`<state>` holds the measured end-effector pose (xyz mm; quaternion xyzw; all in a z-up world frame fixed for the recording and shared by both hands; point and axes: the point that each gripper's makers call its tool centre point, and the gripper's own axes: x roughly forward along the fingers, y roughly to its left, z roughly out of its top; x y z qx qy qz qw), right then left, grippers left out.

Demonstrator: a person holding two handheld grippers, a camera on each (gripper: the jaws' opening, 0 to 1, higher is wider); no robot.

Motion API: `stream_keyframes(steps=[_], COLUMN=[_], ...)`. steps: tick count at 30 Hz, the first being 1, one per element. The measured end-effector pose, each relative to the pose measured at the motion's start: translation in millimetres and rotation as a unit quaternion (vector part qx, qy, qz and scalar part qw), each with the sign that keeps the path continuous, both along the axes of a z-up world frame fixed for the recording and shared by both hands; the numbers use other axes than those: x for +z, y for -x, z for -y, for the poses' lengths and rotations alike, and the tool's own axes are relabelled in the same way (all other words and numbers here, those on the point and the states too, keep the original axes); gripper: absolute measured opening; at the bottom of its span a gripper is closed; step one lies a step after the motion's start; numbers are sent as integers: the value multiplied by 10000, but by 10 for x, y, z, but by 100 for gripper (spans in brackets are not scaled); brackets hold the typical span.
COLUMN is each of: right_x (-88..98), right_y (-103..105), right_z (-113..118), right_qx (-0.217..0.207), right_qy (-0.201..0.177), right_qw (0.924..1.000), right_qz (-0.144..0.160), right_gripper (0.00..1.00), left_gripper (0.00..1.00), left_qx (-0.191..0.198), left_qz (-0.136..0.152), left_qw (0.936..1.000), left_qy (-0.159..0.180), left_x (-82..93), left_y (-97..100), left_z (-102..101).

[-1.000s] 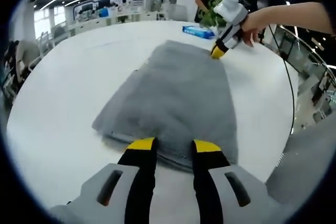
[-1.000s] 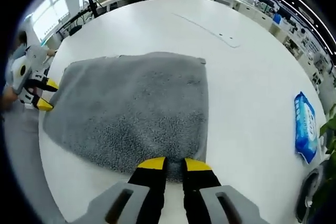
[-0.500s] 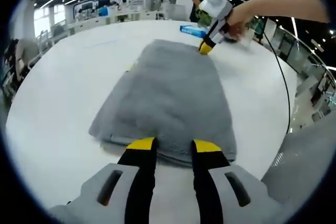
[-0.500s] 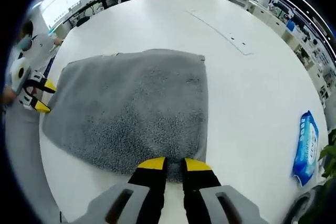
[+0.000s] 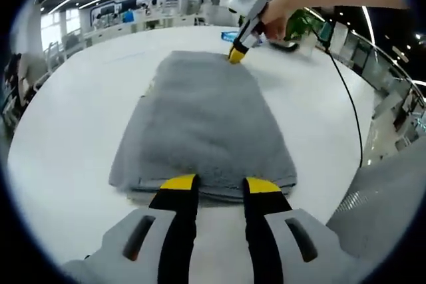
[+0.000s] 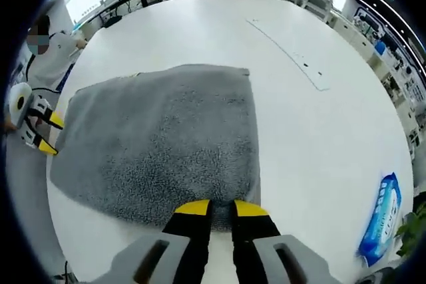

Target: Open the folded towel by lifting each exposed corner and separating the folded layers until the towel lies flat within the target outline without major curled edges

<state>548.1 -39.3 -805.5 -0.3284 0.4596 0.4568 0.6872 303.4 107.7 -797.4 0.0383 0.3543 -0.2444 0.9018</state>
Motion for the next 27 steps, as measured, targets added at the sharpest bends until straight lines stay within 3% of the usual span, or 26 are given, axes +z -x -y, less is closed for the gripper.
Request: stream_keyframes(steps=[8,19,23,27], right_x=[-12,-8,11,19], right_y=[-151,-288,-304,-400], right_z=[-108,-220,-208,-189], right_qx=[157,132,-444,-899], right_qy=[53,215,41,-5], right_qw=[9999,9988,9970,9927], right_qz=[37,422,637,806], right_gripper=[9,8,8,8], left_gripper=[26,26,26,26], left_qx=[-113,-207,-289,-332], left_qz=[76,185,265,126], left_qw=[9999,9996,9990,9990], left_qy=[-30,103,229,280], left_x=[-9,-12,-1,27], left_y=[-20,-83,-77,-97], left_z=[86,170,165,168])
